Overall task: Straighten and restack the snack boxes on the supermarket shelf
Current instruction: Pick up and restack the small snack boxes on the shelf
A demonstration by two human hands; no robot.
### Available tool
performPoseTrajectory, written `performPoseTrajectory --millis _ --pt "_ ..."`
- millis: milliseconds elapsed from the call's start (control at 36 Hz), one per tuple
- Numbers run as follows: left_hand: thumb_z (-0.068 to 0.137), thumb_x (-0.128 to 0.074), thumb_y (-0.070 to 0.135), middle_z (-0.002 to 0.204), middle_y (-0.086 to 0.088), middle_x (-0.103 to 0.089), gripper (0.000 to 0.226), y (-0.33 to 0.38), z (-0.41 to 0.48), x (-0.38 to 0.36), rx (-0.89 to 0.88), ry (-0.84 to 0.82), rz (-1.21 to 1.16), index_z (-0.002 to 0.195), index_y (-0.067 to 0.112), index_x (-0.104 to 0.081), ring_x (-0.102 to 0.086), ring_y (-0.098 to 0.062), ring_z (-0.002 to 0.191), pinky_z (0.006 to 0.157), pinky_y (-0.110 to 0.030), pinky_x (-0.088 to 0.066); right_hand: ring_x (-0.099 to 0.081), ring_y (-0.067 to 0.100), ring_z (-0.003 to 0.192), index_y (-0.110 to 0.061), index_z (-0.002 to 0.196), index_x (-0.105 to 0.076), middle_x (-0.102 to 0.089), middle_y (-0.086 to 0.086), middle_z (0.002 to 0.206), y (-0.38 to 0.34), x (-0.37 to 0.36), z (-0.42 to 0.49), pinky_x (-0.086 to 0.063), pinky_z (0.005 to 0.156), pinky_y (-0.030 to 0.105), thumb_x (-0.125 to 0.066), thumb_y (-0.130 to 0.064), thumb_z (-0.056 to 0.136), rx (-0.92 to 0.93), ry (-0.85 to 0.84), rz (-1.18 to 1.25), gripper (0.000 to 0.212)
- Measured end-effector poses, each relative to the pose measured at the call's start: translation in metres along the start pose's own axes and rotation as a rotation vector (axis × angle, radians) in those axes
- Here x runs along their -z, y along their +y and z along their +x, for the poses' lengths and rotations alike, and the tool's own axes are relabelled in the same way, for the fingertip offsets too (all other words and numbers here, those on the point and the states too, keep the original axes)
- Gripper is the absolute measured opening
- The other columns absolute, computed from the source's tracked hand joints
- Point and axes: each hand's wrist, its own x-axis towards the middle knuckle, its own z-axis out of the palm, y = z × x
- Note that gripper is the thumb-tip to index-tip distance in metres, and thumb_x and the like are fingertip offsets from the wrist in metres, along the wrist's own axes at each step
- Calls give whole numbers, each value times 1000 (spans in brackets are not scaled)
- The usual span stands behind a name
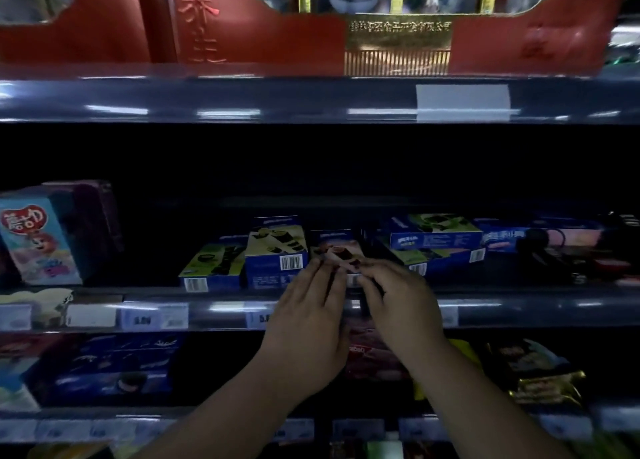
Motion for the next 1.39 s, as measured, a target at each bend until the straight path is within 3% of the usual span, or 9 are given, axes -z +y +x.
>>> performPoseTrajectory --millis 333,472,611,778,889,1000,1111,1278,1389 --pt "80 -46 46 140 -11 -49 71 21 19 -1 -27 104 -161 143 14 -41 -39 -32 133 113 -51 -31 -50 17 119 -21 127 -58 -56 -3 129 17 28 -4 -44 100 39 -58 -34 88 -24 -78 -26 41" --pt "84 -43 52 144 -7 -45 68 41 50 4 -13 112 -239 145 22 -36 -39 -29 134 110 -46 -34 -33 28 134 -25 141 -40 -35 8 147 59 62 15 -37 107 46 -63 -41 87 -222 22 -135 61" --pt "89 -51 52 154 0 -29 72 66 90 13 57 57 -336 151 31 -20 -29 -22 140 112 -36 -30 -16 35 144 -39 151 -18 -13 13 159 106 86 32 -28 113 51 -60 -52 86 -444 -153 -154 78" --pt "85 -51 56 144 -7 -42 81 81 141 3 184 -130 -330 148 37 -4 -53 -27 113 90 -39 -50 -52 28 118 -34 148 -28 -53 9 135 132 98 48 -47 96 41 -56 -46 91 -342 -387 -166 65" --pt "87 -58 48 117 -2 -63 76 81 167 3 329 -216 -490 149 33 -16 -62 -21 94 82 -36 -55 -58 21 107 -33 144 -39 -57 5 132 139 105 54 -50 90 34 -59 -32 94 -311 -385 -19 55" --pt "83 -71 35 119 -6 -58 76 83 169 3 447 -100 -657 144 31 -26 -61 -20 94 83 -39 -56 -55 13 100 -33 143 -40 -57 -1 132 146 110 56 -47 86 27 -60 -26 94 -293 -368 84 54" --pt "78 -70 17 139 -12 -37 81 79 159 4 512 -106 -604 144 37 -26 -56 -22 99 70 -24 -52 -54 8 81 -38 144 -35 -59 -5 117 148 111 54 -50 79 27 -59 -24 94 -280 -418 122 57" --pt "83 -66 14 116 -4 -58 74 83 151 4 584 -215 -674 145 29 -27 -60 -13 78 54 -21 -46 -51 22 114 -31 142 -39 -56 -1 128 142 108 47 -44 97 37 -61 -32 92 -122 -383 -15 55" --pt "77 -77 17 113 -3 -61 68 87 144 1 596 -62 -769 131 34 -39 -64 -15 85 67 -31 -56 -55 23 105 -26 137 -48 -60 0 109 147 110 36 -46 93 41 -62 -30 90 -109 -255 12 49"
